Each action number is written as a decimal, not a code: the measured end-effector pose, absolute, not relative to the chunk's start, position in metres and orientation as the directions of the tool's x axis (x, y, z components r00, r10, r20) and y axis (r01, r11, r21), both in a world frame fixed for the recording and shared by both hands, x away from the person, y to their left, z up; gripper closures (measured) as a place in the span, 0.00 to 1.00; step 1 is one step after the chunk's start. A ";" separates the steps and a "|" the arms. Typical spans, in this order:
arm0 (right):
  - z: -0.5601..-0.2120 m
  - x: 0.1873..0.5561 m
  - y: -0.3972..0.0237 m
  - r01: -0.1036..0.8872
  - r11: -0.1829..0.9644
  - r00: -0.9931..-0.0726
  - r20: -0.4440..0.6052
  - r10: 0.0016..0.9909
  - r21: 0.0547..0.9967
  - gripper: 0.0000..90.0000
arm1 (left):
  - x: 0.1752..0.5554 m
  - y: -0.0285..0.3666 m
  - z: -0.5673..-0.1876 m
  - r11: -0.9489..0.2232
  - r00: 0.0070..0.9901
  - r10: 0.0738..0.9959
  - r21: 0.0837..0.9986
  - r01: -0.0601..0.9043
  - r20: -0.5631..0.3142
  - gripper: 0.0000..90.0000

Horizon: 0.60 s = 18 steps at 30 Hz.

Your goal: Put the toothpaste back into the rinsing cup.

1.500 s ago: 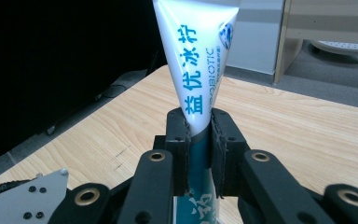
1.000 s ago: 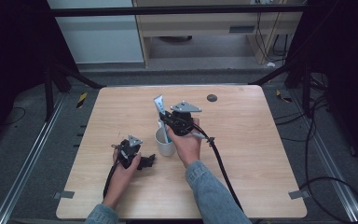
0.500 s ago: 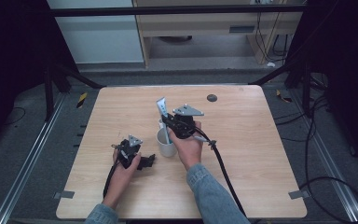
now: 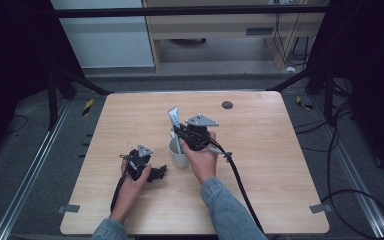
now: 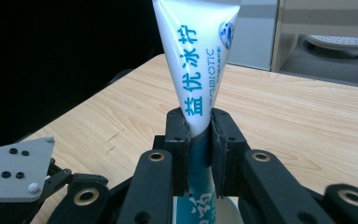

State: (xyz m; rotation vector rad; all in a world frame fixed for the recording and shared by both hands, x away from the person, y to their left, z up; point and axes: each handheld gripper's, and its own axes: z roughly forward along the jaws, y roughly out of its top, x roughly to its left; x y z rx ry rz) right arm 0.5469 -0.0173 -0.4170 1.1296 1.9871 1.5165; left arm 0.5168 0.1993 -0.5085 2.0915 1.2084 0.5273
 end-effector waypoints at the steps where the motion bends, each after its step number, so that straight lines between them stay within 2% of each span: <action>1: -0.417 0.547 -0.017 0.358 0.089 -0.597 0.154 0.787 0.930 0.87 | 0.517 0.199 -0.509 -0.358 0.493 0.870 0.711 0.605 0.019 0.00; 18: -0.424 0.541 -0.021 0.360 0.092 -0.591 0.151 0.793 0.928 0.87 | 0.517 0.199 -0.508 -0.358 0.493 0.870 0.711 0.606 0.018 0.00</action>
